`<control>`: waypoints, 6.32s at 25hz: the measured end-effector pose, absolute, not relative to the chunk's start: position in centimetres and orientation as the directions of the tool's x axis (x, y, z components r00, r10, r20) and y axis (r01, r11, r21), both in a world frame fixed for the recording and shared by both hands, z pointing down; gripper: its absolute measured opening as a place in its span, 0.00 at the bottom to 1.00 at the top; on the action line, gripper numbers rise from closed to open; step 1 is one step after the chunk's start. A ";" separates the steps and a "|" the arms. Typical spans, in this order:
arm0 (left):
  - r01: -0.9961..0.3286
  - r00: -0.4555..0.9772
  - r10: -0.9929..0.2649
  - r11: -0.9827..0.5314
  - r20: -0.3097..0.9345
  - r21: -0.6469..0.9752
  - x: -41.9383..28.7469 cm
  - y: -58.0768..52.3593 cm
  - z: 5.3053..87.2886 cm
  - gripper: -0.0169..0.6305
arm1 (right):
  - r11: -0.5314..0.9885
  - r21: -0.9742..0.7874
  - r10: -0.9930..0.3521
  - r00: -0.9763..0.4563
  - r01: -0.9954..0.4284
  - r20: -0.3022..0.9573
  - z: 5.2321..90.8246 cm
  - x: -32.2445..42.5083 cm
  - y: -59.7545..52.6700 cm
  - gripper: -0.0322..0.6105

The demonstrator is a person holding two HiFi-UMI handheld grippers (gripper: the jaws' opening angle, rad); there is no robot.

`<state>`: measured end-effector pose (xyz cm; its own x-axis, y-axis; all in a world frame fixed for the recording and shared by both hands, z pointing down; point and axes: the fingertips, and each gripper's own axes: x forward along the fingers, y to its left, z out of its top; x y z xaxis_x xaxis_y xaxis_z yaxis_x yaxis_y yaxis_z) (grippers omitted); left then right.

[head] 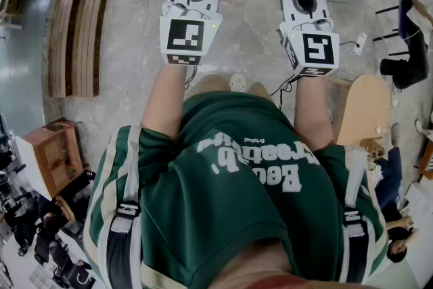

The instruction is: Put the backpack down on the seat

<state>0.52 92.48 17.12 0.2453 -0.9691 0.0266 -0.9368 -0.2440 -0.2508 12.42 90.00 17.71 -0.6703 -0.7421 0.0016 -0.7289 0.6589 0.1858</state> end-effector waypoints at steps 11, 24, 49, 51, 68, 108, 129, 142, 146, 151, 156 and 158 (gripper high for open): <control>-0.942 0.232 -0.972 -0.230 0.020 -0.245 0.5 92.1 17.0 0.05 | 0.665 0.173 -0.737 -0.676 -0.726 -0.005 18.0 12.6 89.7 0.10; -0.944 0.218 -0.975 -0.220 0.038 -0.245 -2.5 88.0 18.1 0.05 | 0.667 0.189 -0.736 -0.677 -0.721 0.016 19.6 10.2 85.3 0.10; -0.925 0.312 -0.949 -0.314 0.045 -0.214 -18.8 59.9 19.3 0.05 | 0.578 0.228 -0.810 -0.585 -0.784 0.045 19.4 -5.1 58.1 0.10; -0.926 0.313 -0.949 -0.316 0.046 -0.209 -19.2 59.2 19.3 0.05 | 0.575 0.228 -0.812 -0.582 -0.786 0.044 19.3 -5.4 57.2 0.10; -0.933 0.291 -0.954 -0.301 0.077 -0.200 -20.4 46.5 20.4 0.05 | 0.631 0.170 -0.768 -0.640 -0.757 0.000 19.7 -7.5 44.1 0.10; -0.929 0.254 -0.944 -0.298 0.208 -0.218 -28.8 9.8 26.9 0.05 | 0.682 0.113 -0.731 -0.677 -0.723 0.080 25.4 -15.8 6.1 0.11; -0.866 0.453 -0.846 -0.492 0.281 -0.088 -39.8 -9.0 37.1 0.05 | 0.509 0.106 -0.853 -0.483 -0.854 0.199 34.5 -26.7 -9.1 0.11; -0.814 0.527 -0.746 -0.581 0.406 -0.011 -37.1 -15.4 51.8 0.23 | 0.564 -0.022 -0.762 -0.530 -0.826 0.373 51.3 -25.7 -14.6 0.38; -0.791 0.548 -0.681 -0.610 0.486 0.038 -36.4 -17.4 60.8 0.31 | 0.588 -0.060 -0.701 -0.545 -0.807 0.460 60.7 -24.4 -17.8 0.42; -0.789 0.541 -0.586 -0.602 0.604 0.122 -36.6 -19.3 73.1 0.37 | 0.638 -0.092 -0.602 -0.569 -0.765 0.561 72.9 -22.6 -22.8 0.44; -0.811 0.507 -0.496 -0.552 0.705 0.195 -37.7 -22.0 85.4 0.38 | 0.659 -0.185 -0.465 -0.589 -0.729 0.661 86.5 -20.8 -25.9 0.44; -0.807 0.505 -0.453 -0.549 0.735 0.216 -37.7 -22.8 89.7 0.38 | 0.675 -0.234 -0.389 -0.607 -0.700 0.693 91.6 -20.7 -26.0 0.44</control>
